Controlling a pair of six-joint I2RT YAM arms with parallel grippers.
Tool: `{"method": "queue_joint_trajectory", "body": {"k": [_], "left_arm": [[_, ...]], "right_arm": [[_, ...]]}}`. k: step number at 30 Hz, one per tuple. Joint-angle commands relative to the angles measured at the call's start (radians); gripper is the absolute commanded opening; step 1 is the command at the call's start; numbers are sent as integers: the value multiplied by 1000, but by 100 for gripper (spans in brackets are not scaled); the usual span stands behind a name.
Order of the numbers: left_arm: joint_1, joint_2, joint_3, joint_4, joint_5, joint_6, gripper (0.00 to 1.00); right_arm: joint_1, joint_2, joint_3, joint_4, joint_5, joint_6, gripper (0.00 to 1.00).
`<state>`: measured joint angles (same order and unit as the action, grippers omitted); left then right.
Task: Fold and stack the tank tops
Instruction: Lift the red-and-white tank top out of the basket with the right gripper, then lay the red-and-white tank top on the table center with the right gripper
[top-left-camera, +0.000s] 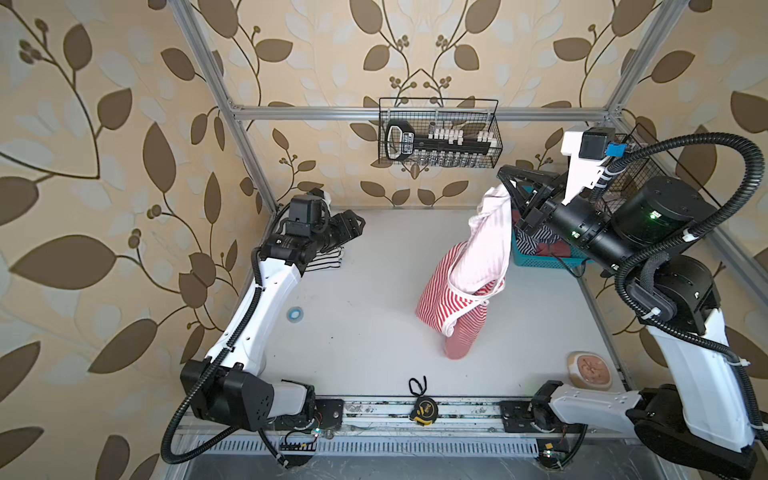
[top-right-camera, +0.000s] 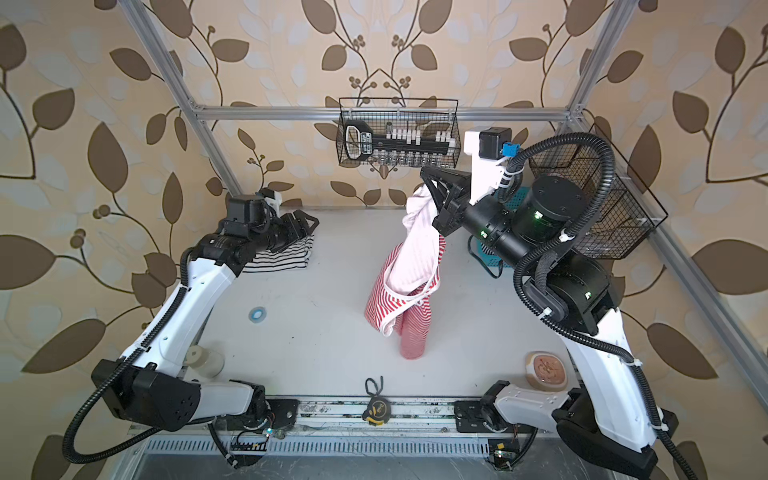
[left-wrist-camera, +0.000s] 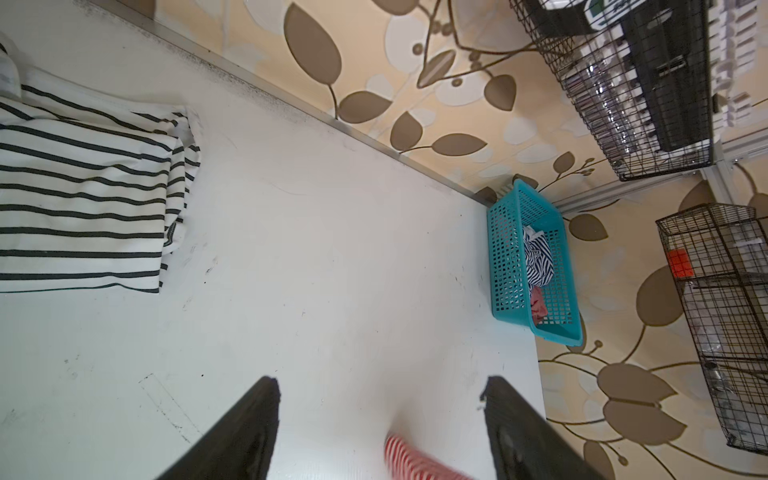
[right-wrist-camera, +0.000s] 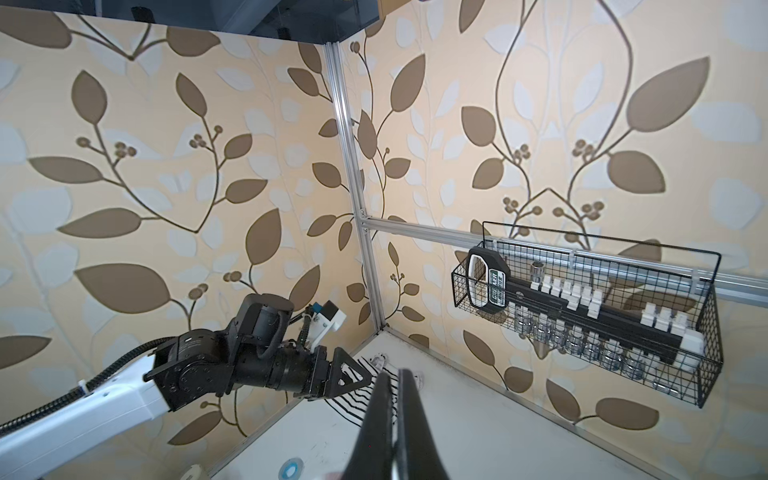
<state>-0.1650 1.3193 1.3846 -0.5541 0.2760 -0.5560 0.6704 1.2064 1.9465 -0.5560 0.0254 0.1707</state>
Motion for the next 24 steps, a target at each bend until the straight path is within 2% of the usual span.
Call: {"method": "queue_joint_trajectory", "body": {"k": [1,10,16,22,23,24], "left_arm": [[-10,-34,-13,-13,-42,18,79],[-10,-34,-16,-41,-66,34,80],[-10,-31,-20,-49,-78,44,80],[-10,-14,-42,-55,-44,42,79],[-10,-10,-49,-59,-34,42,79],[-10,-7,-55,-64,-22,42,78]], "right_arm": [[29,13,-40,-6,120,-2,0],[2,129,-198,154,170,68,0],[-159,242,-223,249,61,165,0],[-234,419,-171,319,-64,223,0],[-240,459,-143,307,-93,230,8],[-242,493,-117,292,-118,231,23]]}}
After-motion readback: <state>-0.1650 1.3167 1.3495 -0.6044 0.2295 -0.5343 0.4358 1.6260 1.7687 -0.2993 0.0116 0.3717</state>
